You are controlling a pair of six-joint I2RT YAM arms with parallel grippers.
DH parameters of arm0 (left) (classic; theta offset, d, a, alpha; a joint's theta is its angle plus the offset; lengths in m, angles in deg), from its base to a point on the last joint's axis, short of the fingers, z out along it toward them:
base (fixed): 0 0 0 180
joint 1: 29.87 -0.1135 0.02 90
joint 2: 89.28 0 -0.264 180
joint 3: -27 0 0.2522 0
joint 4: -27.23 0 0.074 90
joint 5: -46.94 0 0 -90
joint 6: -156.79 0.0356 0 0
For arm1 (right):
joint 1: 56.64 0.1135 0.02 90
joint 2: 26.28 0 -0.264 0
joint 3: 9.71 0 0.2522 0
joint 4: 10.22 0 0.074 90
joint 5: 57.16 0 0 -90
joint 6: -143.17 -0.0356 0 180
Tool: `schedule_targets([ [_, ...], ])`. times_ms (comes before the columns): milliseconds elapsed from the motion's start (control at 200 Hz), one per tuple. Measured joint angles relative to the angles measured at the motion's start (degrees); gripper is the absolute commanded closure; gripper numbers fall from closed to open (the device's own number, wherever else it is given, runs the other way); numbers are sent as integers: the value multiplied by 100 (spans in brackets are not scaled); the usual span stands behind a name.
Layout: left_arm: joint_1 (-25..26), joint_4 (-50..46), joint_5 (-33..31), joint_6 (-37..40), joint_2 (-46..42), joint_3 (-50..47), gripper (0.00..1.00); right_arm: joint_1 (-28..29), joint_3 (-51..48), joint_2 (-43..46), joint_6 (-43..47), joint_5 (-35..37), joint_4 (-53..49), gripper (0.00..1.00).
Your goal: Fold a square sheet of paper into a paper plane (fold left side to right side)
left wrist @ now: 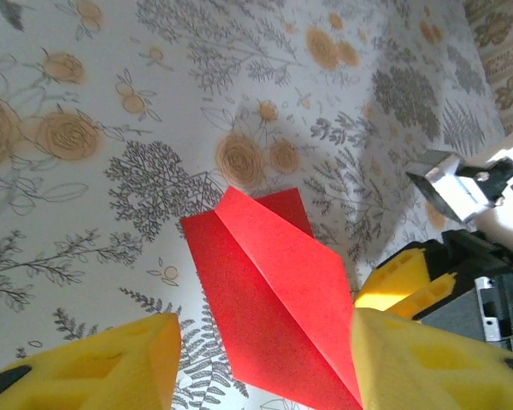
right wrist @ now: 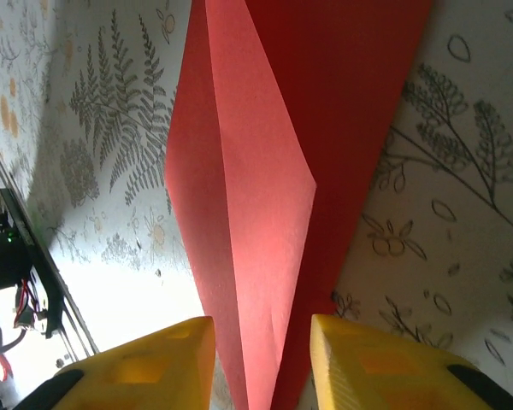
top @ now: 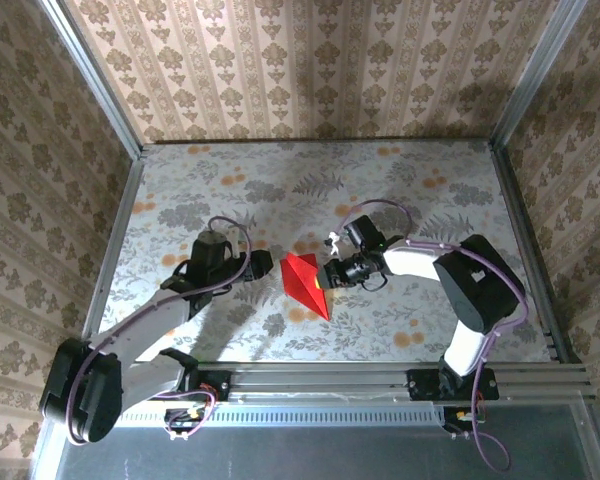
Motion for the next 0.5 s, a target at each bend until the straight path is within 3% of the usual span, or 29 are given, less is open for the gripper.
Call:
schedule_targets([
  [115,-48,2,-15,-7,-107,-2,44,0,35,-173,-11,-68,129,74],
  [275,-46,7,9,-13,-234,-4,42,0,37,-212,-11,-101,247,95],
  [500,-304,433,247,-184,-704,-236,32,-85,-302,363,-39,-76,516,100],
])
